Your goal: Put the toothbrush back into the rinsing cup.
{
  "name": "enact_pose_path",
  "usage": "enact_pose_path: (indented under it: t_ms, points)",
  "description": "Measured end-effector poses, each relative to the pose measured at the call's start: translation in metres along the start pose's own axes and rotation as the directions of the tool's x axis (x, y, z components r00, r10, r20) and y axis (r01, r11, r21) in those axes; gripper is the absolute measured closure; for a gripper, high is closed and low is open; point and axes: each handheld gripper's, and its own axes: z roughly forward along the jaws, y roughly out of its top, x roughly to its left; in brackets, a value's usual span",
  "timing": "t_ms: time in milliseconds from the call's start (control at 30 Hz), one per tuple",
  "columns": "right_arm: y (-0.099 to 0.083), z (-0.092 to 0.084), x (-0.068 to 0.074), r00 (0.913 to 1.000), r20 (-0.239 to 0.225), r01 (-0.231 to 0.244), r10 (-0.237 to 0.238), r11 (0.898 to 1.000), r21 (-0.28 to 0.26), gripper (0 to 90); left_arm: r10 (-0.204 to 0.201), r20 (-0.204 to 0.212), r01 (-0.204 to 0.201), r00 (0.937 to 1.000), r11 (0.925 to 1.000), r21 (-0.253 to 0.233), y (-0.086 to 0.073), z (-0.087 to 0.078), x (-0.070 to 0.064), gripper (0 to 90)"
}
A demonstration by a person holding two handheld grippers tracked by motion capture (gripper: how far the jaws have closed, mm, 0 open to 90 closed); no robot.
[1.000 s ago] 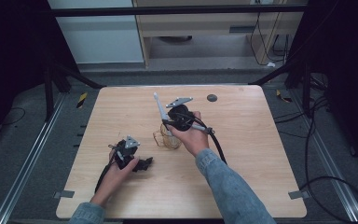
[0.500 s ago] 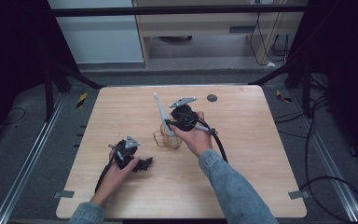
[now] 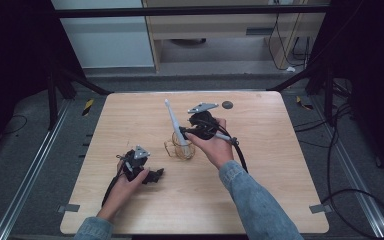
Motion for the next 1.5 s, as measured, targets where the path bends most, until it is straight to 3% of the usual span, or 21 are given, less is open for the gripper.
enact_pose_path:
  t_ms: [233, 633, 967, 1500]
  points:
    - [-0.004, -0.009, -0.007, 0.9999, 0.008, -0.01, 0.01, 1.0, -0.025, 23.1, 0.0, 0.0, 0.0, 1.0, 1.0, 0.0, 0.0, 0.0, 0.0, 0.0]
    - [-0.013, -0.027, -0.012, 0.9999, -0.007, 0.012, -0.012, 0.998, -0.058, 13.6, 0.001, 0.0, -0.001, 1.0, 1.0, 0.0, 0.0, 0.0, 0.0, 0.0]
    - [-0.024, -0.036, -0.02, 0.9997, 0.014, 0.021, -0.021, 0.999, -0.047, 12.6, 0.001, 0.0, -0.001, 1.0, 1.0, 0.001, 0.0, 0.0, 0.0, 0.0]
    - [-0.059, -0.058, -0.053, 0.9936, 0.113, 0.001, 0.003, 0.999, -0.035, 13.6, -0.001, 0.0, 0.001, 1.0, 1.0, 0.0, 0.0, 0.0, 0.0, 0.0]
